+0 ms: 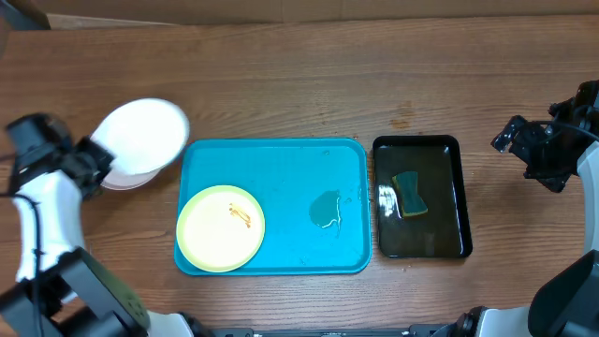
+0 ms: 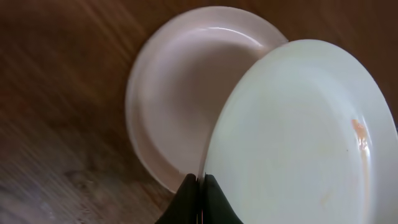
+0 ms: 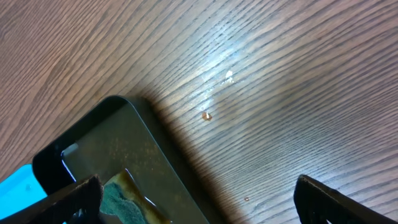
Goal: Clean dirty plates on tray and stack at the side
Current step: 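Carry the plate with the left gripper and stack it on the left plate, then release the stacked plate and reach the left gripper to the yellow plate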
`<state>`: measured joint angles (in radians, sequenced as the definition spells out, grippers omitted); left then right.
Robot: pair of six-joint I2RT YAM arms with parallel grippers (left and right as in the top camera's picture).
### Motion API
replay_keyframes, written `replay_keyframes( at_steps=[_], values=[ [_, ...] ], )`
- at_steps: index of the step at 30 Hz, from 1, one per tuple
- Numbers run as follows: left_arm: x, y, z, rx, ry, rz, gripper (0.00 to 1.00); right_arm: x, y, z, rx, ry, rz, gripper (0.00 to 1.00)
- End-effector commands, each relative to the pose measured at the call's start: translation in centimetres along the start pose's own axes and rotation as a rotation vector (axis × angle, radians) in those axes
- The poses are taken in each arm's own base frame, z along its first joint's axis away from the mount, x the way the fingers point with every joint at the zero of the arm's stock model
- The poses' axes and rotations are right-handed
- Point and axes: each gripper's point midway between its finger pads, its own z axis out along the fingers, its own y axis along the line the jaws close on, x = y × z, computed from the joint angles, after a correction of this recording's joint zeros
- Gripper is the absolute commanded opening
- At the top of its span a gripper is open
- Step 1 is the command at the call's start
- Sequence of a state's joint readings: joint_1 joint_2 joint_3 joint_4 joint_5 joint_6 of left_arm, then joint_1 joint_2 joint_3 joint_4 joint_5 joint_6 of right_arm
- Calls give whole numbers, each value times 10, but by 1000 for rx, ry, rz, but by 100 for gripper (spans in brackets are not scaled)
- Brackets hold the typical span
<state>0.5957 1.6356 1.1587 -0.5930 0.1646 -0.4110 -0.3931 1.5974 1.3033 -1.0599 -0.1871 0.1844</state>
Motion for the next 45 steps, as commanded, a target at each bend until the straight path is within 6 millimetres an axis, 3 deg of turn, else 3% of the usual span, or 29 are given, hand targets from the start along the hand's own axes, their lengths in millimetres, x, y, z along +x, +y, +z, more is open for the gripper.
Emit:
replay_keyframes(
  at_steps=[1,4,11,12,15,18,22,26,30,34,37,41,45],
  values=[
    [-5,20,16,4,35,-82,4,-5,2,-3,-9,-16,2,100],
    [-8,35,29,-28,36,-106,4,-5,2,-3,-9,-16,2,100],
    [-16,38,46,-18,17,-102,7,-5,2,-3,-9,-16,2,100],
    [-18,35,47,-3,12,-99,15,-5,2,-3,-9,-16,2,100],
    [-17,22,47,75,24,-96,58,-5,2,-3,-9,-16,2,100],
    [-4,-12,38,266,110,-98,71,-5,2,-3,-9,-16,2,100],
    [29,-49,9,494,289,-130,62,-5,2,-3,-9,-16,2,100],
    [75,-49,-16,483,433,-21,38,-5,2,-3,-9,-16,1,100],
    [143,-44,-45,387,628,170,36,-5,2,-3,-9,-16,2,100],
    [186,-53,-59,328,693,300,35,-5,2,-3,-9,-16,2,100],
    [203,-51,-66,241,675,370,35,-5,2,-3,-9,-16,2,100],
    [197,-15,-70,-97,515,312,36,-5,2,-3,-9,-16,2,100],
    [211,10,-74,-221,490,284,40,-5,2,-3,-9,-16,2,100]
  ],
)
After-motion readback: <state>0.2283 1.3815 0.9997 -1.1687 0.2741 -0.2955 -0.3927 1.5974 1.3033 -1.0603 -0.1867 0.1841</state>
